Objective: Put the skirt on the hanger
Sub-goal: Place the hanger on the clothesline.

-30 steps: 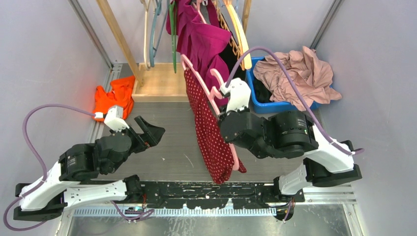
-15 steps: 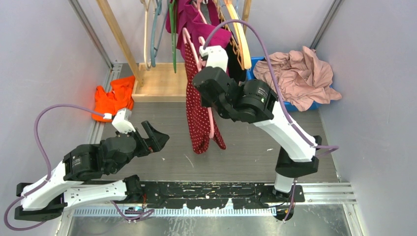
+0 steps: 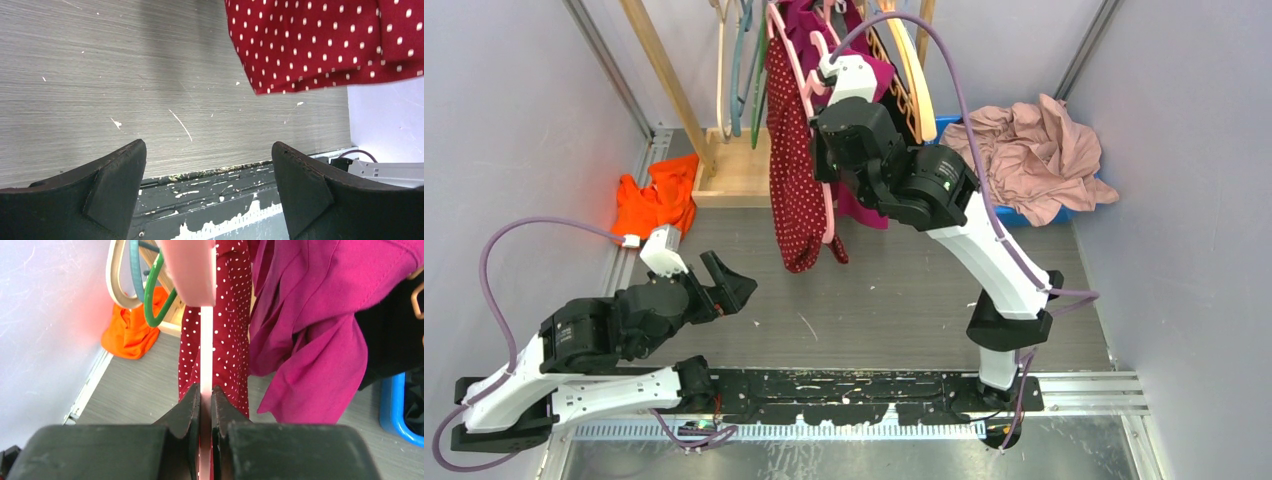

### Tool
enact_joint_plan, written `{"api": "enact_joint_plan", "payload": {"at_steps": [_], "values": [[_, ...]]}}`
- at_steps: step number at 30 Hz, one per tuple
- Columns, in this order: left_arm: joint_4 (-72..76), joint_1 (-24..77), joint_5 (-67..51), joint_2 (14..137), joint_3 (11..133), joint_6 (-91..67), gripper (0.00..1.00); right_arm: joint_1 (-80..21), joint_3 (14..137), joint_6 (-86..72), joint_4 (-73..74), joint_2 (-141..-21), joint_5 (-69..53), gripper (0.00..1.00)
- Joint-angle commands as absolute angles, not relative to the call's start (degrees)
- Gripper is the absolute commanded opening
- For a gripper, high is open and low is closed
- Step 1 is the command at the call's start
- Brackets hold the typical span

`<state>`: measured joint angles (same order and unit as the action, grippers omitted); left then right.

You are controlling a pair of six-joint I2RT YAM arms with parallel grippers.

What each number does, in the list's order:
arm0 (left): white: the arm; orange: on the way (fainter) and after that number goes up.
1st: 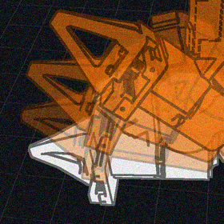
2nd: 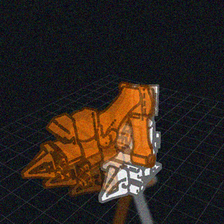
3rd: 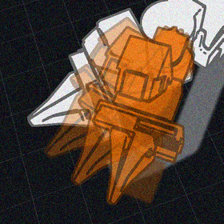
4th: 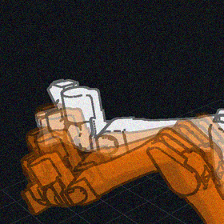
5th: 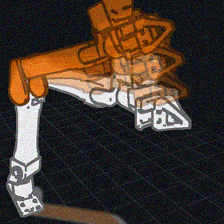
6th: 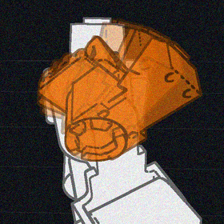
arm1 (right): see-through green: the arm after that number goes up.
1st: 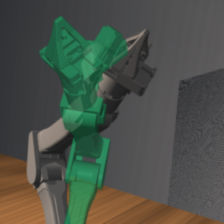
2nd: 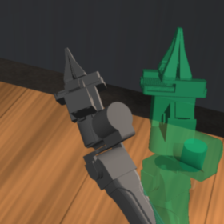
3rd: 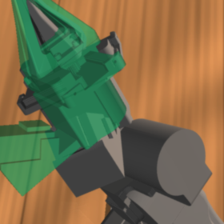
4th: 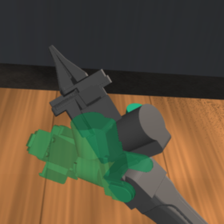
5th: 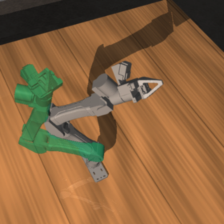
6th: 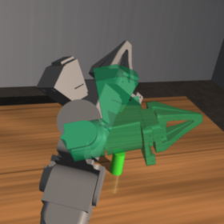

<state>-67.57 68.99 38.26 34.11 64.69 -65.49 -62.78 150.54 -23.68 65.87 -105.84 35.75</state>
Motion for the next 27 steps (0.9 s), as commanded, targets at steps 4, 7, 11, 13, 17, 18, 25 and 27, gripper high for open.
{"api": "enact_joint_plan", "payload": {"at_steps": [4, 7, 11, 13, 17, 18, 25, 27], "values": [[-69.1, 69.1, 38.2, 33.8, 66.6, -65.0, 0.95, -58.7, 154.1, -16.1, 49.2, -107.9, 34.6, 0.01], [-69.6, 69.1, 38.4, 33.3, 66.1, -65.2, 0.94, -57.5, 152.6, -12.5, 45.5, -108.3, 34.5, 0.01], [-69.8, 69.1, 39.1, 32.6, 65.6, -65.2, 0.94, -54.1, 153.0, -11.9, 44.7, -109.5, 31.2, 0.01], [-69.8, 69.1, 39.2, 32.8, 65.7, -65.0, 0.94, -51.7, 153.4, -12.6, 44.4, -110.3, 28.7, 0.01], [-70.2, 69.1, 39.4, 33.7, 66.1, -64.6, 0.95, -47.9, 154.0, -13.1, 42.5, -112.4, 24.8, 0.01], [-70.3, 69.1, 39.4, 33.9, 66.1, -64.6, 0.95, -47.2, 154.4, -13.1, 42.0, -113.0, 24.0, 0.01], [-68.8, 69.1, 39.4, 35.7, 65.1, -63.9, 0.94, -44.8, 156.8, -11.9, 35.9, -117.3, 18.7, 0.01], [-68.2, 69.1, 39.6, 36.6, 64.5, -63.6, 0.94, -44.7, 157.0, -11.1, 33.8, -118.5, 16.4, 0.01]]}}
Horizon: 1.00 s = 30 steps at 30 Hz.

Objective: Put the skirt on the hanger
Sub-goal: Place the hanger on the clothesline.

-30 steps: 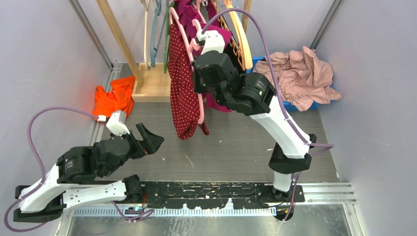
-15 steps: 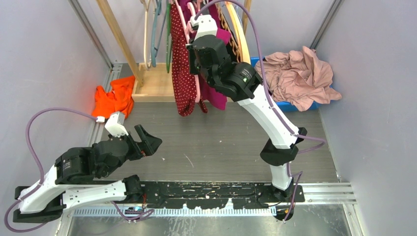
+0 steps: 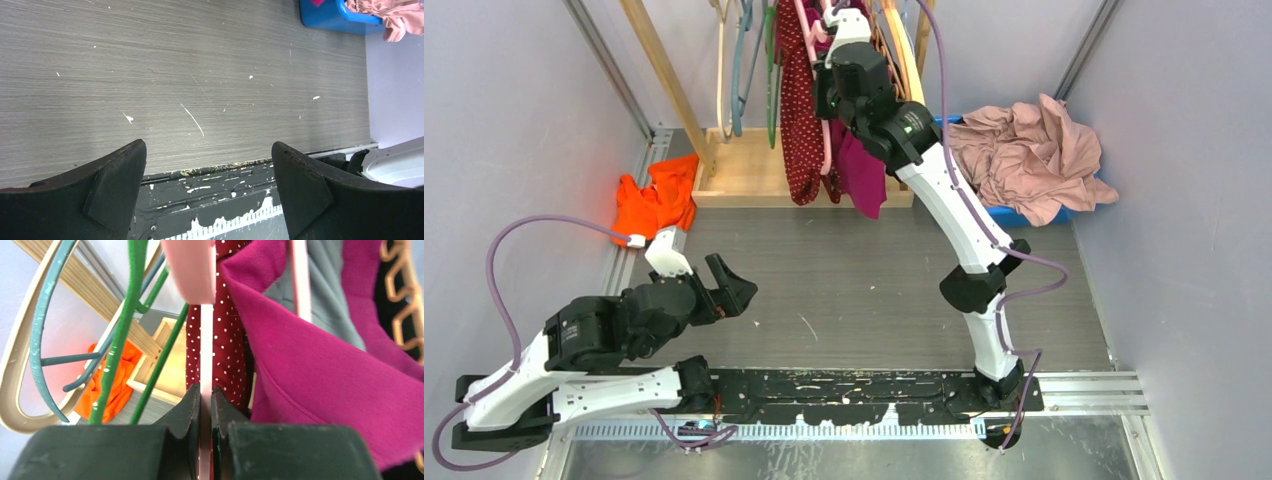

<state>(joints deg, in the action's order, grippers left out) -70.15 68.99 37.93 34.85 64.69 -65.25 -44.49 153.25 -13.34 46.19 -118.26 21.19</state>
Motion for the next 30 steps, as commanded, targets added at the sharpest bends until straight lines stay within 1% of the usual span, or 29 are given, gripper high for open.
{"api": "enact_joint_plan", "payload": {"at_steps": [1, 4, 8, 11, 13, 17, 19, 23, 24, 25, 30], "values": [[-67.7, 69.1, 39.8, 37.0, 64.2, -63.4, 0.94, -44.7, 157.2, -10.8, 32.7, -119.0, 16.0, 0.01], [-65.5, 69.1, 41.9, 38.7, 62.7, -62.5, 0.95, -44.5, 157.3, -9.7, 29.7, -120.2, 15.3, 0.01], [-61.0, 68.7, 47.0, 40.7, 60.0, -61.6, 0.98, -43.4, 158.2, -9.6, 28.5, -121.2, 14.2, 0.01], [-56.7, 65.3, 44.8, 44.3, 59.8, -58.6, 0.97, -43.1, 157.7, -9.8, 29.4, -120.5, 13.3, 0.01], [-51.6, 60.7, 40.5, 47.5, 58.6, -55.8, 0.95, -43.1, 155.4, -10.0, 30.0, -118.8, 12.9, 0.01], [-41.5, 49.1, 29.4, 53.3, 54.2, -51.2, 0.82, -43.1, 148.8, -11.2, 31.6, -114.1, 11.8, 0.01], [-36.3, 44.0, 25.9, 55.1, 51.6, -49.8, 0.70, -43.1, 147.2, -11.5, 33.2, -112.3, 10.9, 0.01], [-26.4, 35.4, 22.6, 60.2, 49.8, -48.3, 0.39, -43.1, 148.2, -11.9, 36.9, -110.4, 9.7, 0.01], [-24.8, 33.7, 22.6, 62.4, 50.3, -48.0, 0.35, -43.1, 148.2, -11.9, 37.3, -109.8, 9.7, 0.01], [-23.0, 32.3, 22.2, 64.3, 51.0, -47.4, 0.34, -43.1, 148.2, -11.9, 37.7, -109.5, 9.7, 0.01], [-11.2, 29.0, 23.7, 76.0, 55.1, -44.3, 0.34, -42.7, 148.6, -11.5, 39.4, -108.4, 9.3, 0.01]]}}
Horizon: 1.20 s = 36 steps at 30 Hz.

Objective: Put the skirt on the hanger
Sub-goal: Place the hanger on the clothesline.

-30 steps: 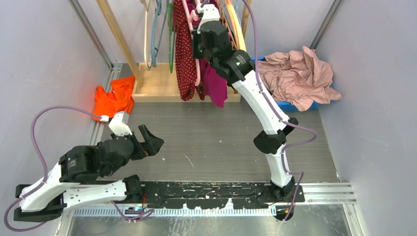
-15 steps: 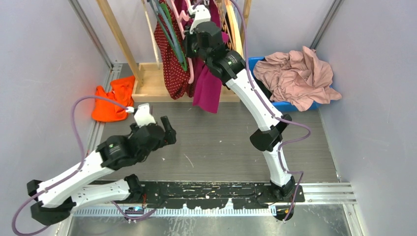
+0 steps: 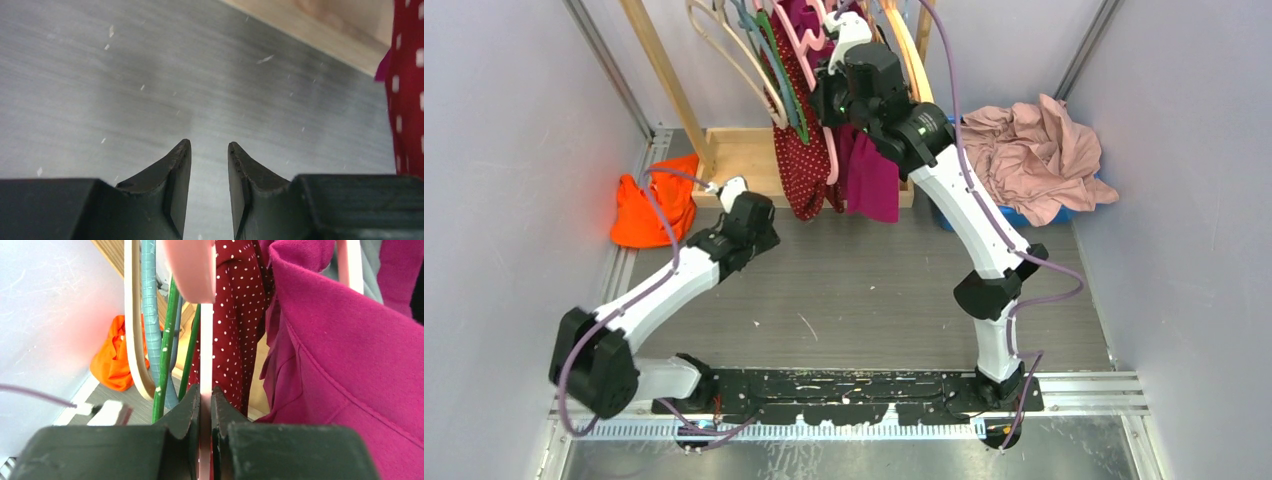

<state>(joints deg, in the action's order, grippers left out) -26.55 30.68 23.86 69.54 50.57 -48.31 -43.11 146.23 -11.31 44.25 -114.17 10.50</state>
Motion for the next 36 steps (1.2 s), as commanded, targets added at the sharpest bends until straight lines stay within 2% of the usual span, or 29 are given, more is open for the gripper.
{"api": "enact_joint_plan", "payload": {"at_steps": [1, 3, 4, 5, 7, 14, 18, 27, 36], "values": [[-8.8, 28.8, 24.7, 78.3, 56.1, -43.3, 0.36, -42.6, 148.5, -11.6, 39.6, -108.3, 9.1, 0.01], [-4.4, 27.4, 24.7, 83.3, 59.0, -41.5, 0.44, -42.3, 148.4, -11.8, 39.9, -108.0, 8.5, 0.01], [-3.2, 26.6, 24.4, 86.1, 60.5, -40.9, 0.53, -42.2, 148.4, -11.8, 40.2, -107.9, 8.3, 0.01], [-2.1, 25.7, 23.6, 89.7, 62.0, -40.7, 0.58, -42.1, 148.3, -11.8, 40.4, -107.8, 8.0, 0.01], [-1.3, 23.3, 21.5, 95.1, 65.8, -40.7, 0.65, -41.7, 147.4, -11.7, 40.4, -107.1, 7.6, 0.01], [-6.1, 17.5, 13.6, 113.5, 81.9, -41.1, 0.64, -38.7, 142.8, -12.9, 37.9, -104.8, 3.9, 0.01], [-5.7, 17.1, 12.5, 118.6, 86.1, -38.7, 0.63, -38.0, 142.1, -13.2, 37.4, -104.7, 2.4, 0.01], [-1.2, 17.3, 9.4, 114.2, 81.3, -35.8, 0.62, -37.0, 140.4, -13.2, 36.1, -104.4, 1.1, 0.01], [-3.3, 17.8, 5.3, 112.5, 84.0, -31.6, 0.62, -36.5, 139.6, -13.5, 35.5, -104.2, 0.5, 0.01]]}}
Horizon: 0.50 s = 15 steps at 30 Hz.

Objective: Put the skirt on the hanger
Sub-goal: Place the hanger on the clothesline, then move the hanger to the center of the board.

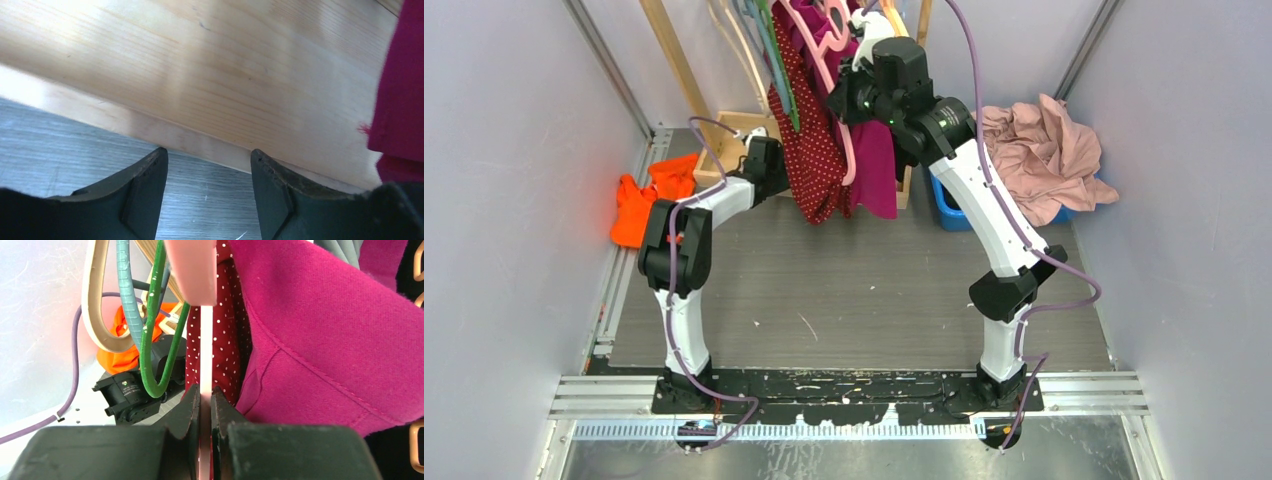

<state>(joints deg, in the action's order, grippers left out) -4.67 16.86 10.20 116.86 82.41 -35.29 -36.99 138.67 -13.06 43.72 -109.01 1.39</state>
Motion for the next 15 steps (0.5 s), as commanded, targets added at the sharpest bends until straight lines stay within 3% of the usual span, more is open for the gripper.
{"api": "enact_joint_plan", "payload": {"at_steps": [1, 7, 15], "values": [[-3.6, 17.8, 5.2, 111.2, 83.3, -31.4, 0.62, -36.4, 139.5, -13.4, 35.5, -104.2, 0.5, 0.01], [-2.8, 17.8, 6.0, 106.9, 81.0, -30.0, 0.65, -36.1, 138.7, -13.8, 34.9, -103.6, 0.0, 0.01], [-13.5, 17.5, 5.5, 119.6, 97.1, -27.3, 0.67, -35.9, 138.1, -13.9, 34.6, -103.1, -0.1, 0.01]]}}
